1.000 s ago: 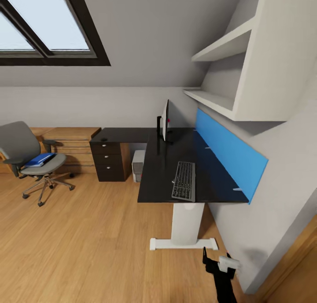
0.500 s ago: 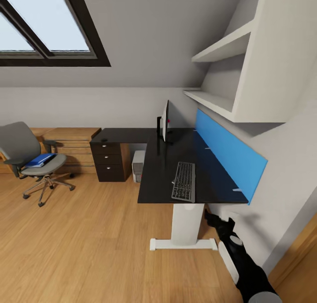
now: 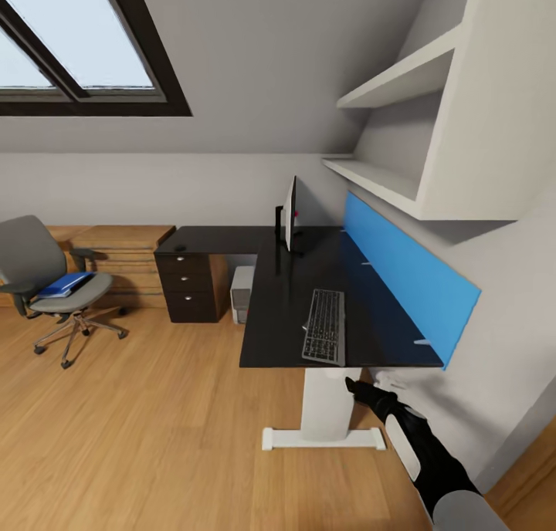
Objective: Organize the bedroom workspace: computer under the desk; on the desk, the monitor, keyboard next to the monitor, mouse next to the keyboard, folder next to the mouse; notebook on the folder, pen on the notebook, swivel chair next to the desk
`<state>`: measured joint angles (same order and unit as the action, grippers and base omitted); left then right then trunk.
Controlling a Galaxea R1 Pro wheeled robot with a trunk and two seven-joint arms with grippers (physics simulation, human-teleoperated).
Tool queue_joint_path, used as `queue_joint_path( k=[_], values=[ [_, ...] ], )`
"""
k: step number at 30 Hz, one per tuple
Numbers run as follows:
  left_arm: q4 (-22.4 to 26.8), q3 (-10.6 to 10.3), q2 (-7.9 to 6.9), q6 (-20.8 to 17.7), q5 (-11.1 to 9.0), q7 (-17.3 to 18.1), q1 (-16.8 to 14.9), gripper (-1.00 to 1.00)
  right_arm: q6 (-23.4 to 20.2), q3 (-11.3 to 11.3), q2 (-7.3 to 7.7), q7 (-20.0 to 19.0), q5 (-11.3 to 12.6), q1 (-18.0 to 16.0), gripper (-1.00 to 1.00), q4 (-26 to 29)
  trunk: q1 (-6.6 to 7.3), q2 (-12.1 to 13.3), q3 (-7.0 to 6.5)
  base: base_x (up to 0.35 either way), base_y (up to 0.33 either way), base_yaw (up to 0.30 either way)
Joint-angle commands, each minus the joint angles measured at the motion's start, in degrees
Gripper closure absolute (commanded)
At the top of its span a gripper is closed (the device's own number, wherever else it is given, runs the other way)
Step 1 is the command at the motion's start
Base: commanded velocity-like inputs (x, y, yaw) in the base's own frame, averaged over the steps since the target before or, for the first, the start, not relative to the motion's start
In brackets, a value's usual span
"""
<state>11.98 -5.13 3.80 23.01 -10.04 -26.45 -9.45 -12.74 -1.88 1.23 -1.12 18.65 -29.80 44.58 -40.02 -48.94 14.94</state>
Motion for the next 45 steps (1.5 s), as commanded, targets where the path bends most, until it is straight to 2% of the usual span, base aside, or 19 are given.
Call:
queue_joint_path(
  k=[1, 12, 19, 20, 22, 24, 25, 26, 27, 29, 32, 42, 45],
  values=[
    [-0.03, -0.50, -0.02, 0.20, -0.55, -0.26, -0.04, -1.00, 0.12, -0.07, 0.05, -0.27, 0.14, -0.03, -1.00, -0.14, -0.04, -0.05, 0.08, 0.321, 0.000, 0.000],
    [-0.03, -0.36, -0.16, 0.16, -0.69, -0.22, -0.04, -1.00, 1.22, 0.14, -0.02, -0.34, -0.08, -0.08, -1.00, -0.28, -0.04, -0.05, 0.08, 0.324, 0.000, 0.000],
    [-0.03, -0.17, -1.40, 0.00, -0.82, 0.95, -0.04, -1.00, 7.33, 0.16, -0.08, -0.22, -0.10, -0.06, -1.00, -0.63, -0.04, -0.05, 0.08, 0.324, 0.000, 0.000],
    [-0.03, -0.11, -2.18, -0.08, -0.92, 4.49, -0.04, -1.00, 9.49, 0.19, -0.14, -0.21, -0.10, -0.02, -1.00, -0.71, -0.04, -0.05, 0.08, 0.324, 0.000, 0.000],
    [-0.03, -0.09, -2.86, -0.14, -0.98, 7.07, -0.03, -1.00, 10.30, 0.20, -0.15, -0.24, -0.10, -0.02, -1.00, -0.73, -0.04, -0.05, 0.08, 0.324, 0.000, 0.000],
    [-0.03, 0.00, -3.98, -0.28, -1.40, 11.28, -0.02, -1.00, 11.17, 0.21, -0.16, -0.25, -0.10, -0.01, -1.00, -0.73, -0.04, -0.05, 0.08, 0.324, 0.000, 0.000],
    [0.01, 0.12, -4.69, -0.69, -2.20, 14.03, -0.01, -1.00, 11.54, 0.21, -0.15, -0.26, -0.10, 0.00, -1.00, -0.74, -0.04, -0.05, 0.08, 0.324, 0.000, 0.000],
    [0.03, 0.17, -5.02, -1.11, -2.75, 15.31, -0.02, -1.00, 11.68, 0.21, -0.14, -0.27, -0.10, 0.00, -1.00, -0.76, -0.04, -0.05, 0.08, 0.324, 0.000, 0.000],
    [0.24, 0.28, -5.71, -3.27, -4.74, 18.83, -0.03, -1.00, 11.94, 0.21, -0.11, -0.26, -0.10, 0.00, -1.00, -0.78, -0.04, -0.05, 0.08, 0.325, 0.000, 0.000],
    [0.65, 0.31, -6.02, -5.04, -5.97, 20.83, -0.03, -1.00, 12.04, 0.21, -0.11, -0.24, -0.10, 0.00, -1.00, -0.79, -0.04, -0.05, 0.08, 0.324, 0.000, 0.000],
    [3.02, 0.49, -7.36, -9.06, -8.20, 25.45, -0.04, -1.00, 12.18, 0.21, -0.11, -0.20, -0.10, 0.00, -1.00, -0.81, -0.04, -0.05, 0.08, 0.324, 0.000, 0.000],
    [3.70, 0.79, -7.88, -9.88, -8.79, 26.35, -0.04, -1.00, 12.29, 0.21, -0.09, -0.20, -0.10, 0.01, -1.00, -0.89, -0.04, -0.05, 0.08, 0.324, 0.000, 0.000],
    [3.84, 1.77, -8.15, -9.89, -9.72, 26.36, -0.04, -1.00, 12.40, 0.21, -0.09, -0.20, -0.10, 0.00, -1.00, -1.08, -0.04, -0.05, 0.08, 0.283, 0.000, 0.000]
  ],
)
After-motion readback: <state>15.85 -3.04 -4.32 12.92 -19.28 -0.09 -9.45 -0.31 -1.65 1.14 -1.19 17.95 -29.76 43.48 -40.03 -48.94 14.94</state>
